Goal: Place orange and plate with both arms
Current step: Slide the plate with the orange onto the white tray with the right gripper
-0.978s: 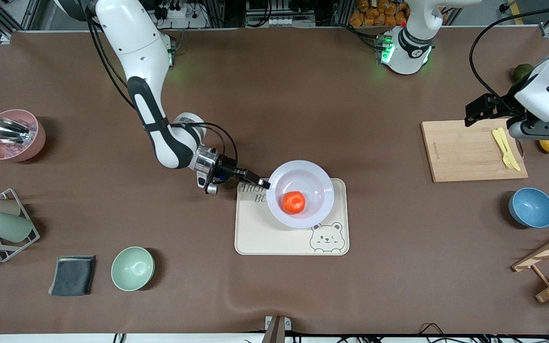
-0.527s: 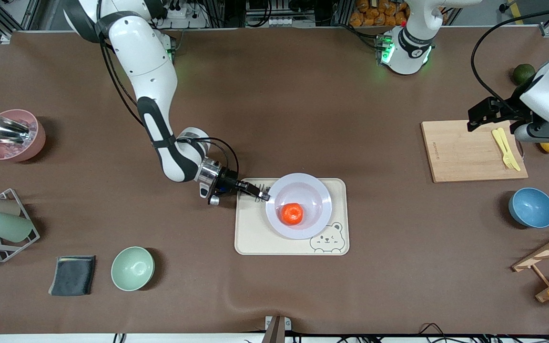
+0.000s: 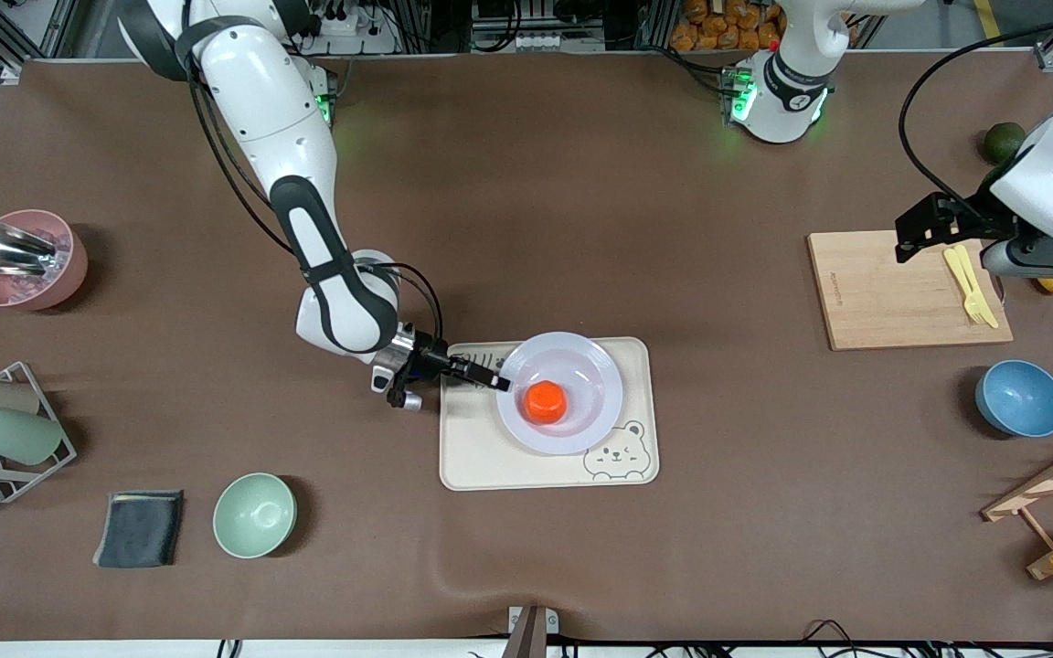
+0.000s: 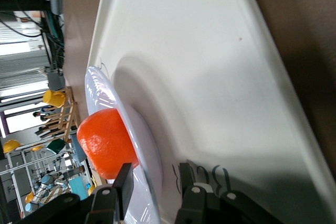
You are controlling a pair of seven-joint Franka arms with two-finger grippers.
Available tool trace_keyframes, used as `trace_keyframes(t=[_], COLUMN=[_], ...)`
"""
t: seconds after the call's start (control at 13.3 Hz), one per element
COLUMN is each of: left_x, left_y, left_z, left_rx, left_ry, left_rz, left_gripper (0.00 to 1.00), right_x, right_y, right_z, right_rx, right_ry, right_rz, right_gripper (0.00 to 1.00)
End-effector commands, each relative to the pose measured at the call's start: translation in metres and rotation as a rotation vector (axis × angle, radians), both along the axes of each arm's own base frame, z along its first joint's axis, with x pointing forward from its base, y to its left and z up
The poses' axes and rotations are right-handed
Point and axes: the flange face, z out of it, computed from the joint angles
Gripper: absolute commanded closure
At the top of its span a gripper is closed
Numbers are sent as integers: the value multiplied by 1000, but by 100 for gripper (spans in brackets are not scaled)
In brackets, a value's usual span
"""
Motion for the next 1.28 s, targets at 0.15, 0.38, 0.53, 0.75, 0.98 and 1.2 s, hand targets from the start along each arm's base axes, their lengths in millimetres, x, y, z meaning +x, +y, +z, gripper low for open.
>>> trace_keyframes(t=[0.15,0.38,0.53,0.75,0.98,1.2], left_x=[1,0,-1,5,4,3], left_y=[1,2,1,0,0,-4], left_z=[3,5,6,6,8,9], left_rx=[16,17,16,8,5,3], left_ry=[-12,-14,-17,-36,-39,-41], left_rz=[-27,-72,-70,-56,-56,-19], left_gripper=[0,0,0,0,0,0], right_x=[40,71,82,103,111,110], right_y=[1,-36,-72,-128,-175,-238], right_z=[73,101,120,158,182,208], right_rx=[-105,-128,-219,-317,-460,-561], right_ry=[237,301,272,276,258,236], right_rz=[16,97,143,234,277,343], right_gripper=[54,34,31,33,25,9])
